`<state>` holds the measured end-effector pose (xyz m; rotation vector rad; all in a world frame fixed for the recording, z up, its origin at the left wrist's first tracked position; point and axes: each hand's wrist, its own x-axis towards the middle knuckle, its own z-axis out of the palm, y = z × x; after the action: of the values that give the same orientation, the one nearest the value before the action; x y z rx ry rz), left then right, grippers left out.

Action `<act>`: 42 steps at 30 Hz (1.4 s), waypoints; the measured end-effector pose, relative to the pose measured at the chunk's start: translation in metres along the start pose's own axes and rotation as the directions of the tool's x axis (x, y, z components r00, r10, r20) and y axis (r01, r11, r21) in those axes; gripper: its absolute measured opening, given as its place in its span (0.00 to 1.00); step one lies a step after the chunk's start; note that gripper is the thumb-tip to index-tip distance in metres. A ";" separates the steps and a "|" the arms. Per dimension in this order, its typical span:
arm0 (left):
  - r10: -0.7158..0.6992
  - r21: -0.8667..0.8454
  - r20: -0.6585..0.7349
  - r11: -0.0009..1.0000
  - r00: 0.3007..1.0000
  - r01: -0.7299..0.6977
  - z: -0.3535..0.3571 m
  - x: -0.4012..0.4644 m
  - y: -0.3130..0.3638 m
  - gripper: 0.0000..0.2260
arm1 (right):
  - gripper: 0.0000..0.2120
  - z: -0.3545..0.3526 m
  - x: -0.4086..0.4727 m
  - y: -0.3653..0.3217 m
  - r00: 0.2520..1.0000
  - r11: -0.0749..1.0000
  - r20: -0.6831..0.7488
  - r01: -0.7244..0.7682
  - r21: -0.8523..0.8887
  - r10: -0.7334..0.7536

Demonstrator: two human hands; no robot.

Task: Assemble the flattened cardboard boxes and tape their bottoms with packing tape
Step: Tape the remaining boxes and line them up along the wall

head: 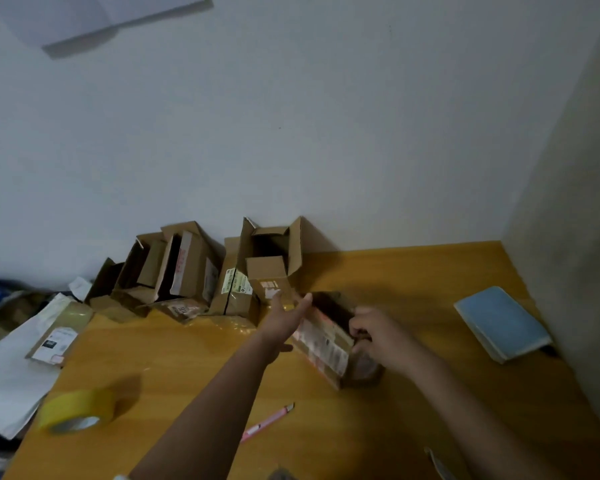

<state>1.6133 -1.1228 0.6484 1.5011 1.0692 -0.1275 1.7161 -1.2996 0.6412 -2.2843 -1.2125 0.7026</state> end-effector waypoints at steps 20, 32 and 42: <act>-0.022 -0.206 -0.296 0.978 0.955 -0.041 -0.207 -0.058 -0.137 0.05 | 0.21 0.126 0.043 -0.173 0.974 0.965 -0.206 -0.039 0.259 0.095; 0.153 -0.041 -0.361 0.983 0.920 -0.180 -0.316 -0.091 -0.249 0.07 | 0.18 0.244 0.083 -0.257 0.997 0.876 0.016 -0.073 0.476 0.075; 0.332 0.019 -0.326 0.938 0.885 -0.345 -0.337 -0.102 -0.272 0.21 | 0.20 0.264 0.080 -0.277 0.975 0.858 0.224 -0.101 0.504 -0.016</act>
<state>1.2108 -0.9387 0.6033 1.6860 1.0381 0.3997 1.4194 -1.0505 0.5889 -1.8219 -0.9190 1.1674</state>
